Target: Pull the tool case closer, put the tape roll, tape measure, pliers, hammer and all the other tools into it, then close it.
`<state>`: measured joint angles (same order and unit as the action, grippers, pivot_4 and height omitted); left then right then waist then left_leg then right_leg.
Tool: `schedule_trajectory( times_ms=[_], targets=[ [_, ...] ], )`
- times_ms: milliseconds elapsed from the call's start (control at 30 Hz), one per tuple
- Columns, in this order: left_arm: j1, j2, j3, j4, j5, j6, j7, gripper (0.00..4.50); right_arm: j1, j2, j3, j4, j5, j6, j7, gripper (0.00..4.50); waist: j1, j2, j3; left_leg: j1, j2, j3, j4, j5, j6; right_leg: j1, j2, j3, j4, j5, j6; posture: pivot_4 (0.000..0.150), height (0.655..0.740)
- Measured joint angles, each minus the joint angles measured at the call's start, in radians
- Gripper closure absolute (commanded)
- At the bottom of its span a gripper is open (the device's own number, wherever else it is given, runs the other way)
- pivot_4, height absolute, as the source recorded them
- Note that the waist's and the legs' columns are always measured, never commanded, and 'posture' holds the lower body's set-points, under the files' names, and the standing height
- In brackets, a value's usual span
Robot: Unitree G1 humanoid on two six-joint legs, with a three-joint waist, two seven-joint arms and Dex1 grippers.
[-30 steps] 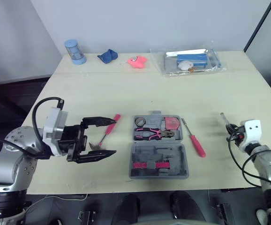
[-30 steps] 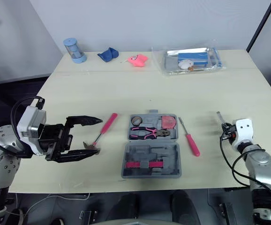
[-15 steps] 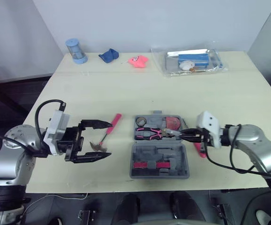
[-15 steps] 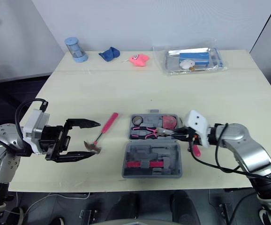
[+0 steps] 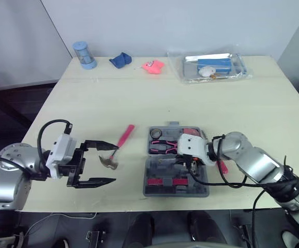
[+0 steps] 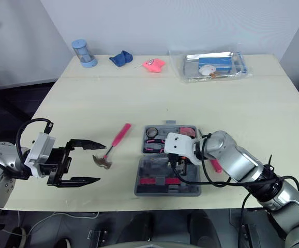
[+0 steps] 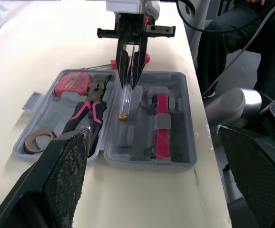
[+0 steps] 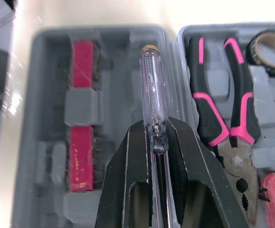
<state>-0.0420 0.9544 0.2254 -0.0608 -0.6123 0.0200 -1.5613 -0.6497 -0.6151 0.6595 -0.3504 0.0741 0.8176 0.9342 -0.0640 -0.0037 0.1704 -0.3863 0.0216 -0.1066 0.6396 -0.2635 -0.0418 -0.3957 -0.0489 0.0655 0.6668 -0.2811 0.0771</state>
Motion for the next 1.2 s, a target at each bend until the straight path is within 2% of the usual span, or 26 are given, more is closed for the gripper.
schedule_trajectory(
  times_ms=[167,467,1167,1200],
  targets=[
    [-0.001,0.033,-0.001,0.035,-0.003,-0.016,-0.001,0.00,-0.014,0.066,0.076,0.006,-0.055,0.073,-0.039,4.45,-0.004,0.000,0.000,0.000,0.000,0.000,0.000,0.000,0.000,-0.001,0.000,0.000,0.002,0.000,0.000,0.150,0.7400],
    [0.003,0.058,-0.020,0.060,-0.019,-0.043,-0.002,0.00,-0.041,0.143,0.103,0.079,-0.113,0.087,-0.073,4.45,-0.005,0.000,0.000,0.000,0.000,0.000,0.001,0.000,0.000,-0.002,0.000,0.000,0.004,0.000,0.000,0.150,0.7400],
    [0.006,0.060,-0.025,0.037,-0.022,-0.029,-0.005,0.00,-0.034,0.201,0.111,0.189,-0.146,-0.012,-0.079,4.45,-0.008,0.000,0.000,0.001,0.000,0.000,0.003,0.000,0.000,-0.002,0.000,0.000,0.009,0.000,0.000,0.150,0.7400],
    [0.006,0.060,-0.025,0.034,-0.022,-0.026,-0.005,0.00,-0.034,0.202,0.111,0.192,-0.147,-0.015,-0.079,4.00,-0.008,0.000,0.000,0.001,0.000,0.000,0.003,0.000,0.000,-0.002,0.000,0.000,0.009,0.000,0.000,0.150,0.7400]
  ],
)
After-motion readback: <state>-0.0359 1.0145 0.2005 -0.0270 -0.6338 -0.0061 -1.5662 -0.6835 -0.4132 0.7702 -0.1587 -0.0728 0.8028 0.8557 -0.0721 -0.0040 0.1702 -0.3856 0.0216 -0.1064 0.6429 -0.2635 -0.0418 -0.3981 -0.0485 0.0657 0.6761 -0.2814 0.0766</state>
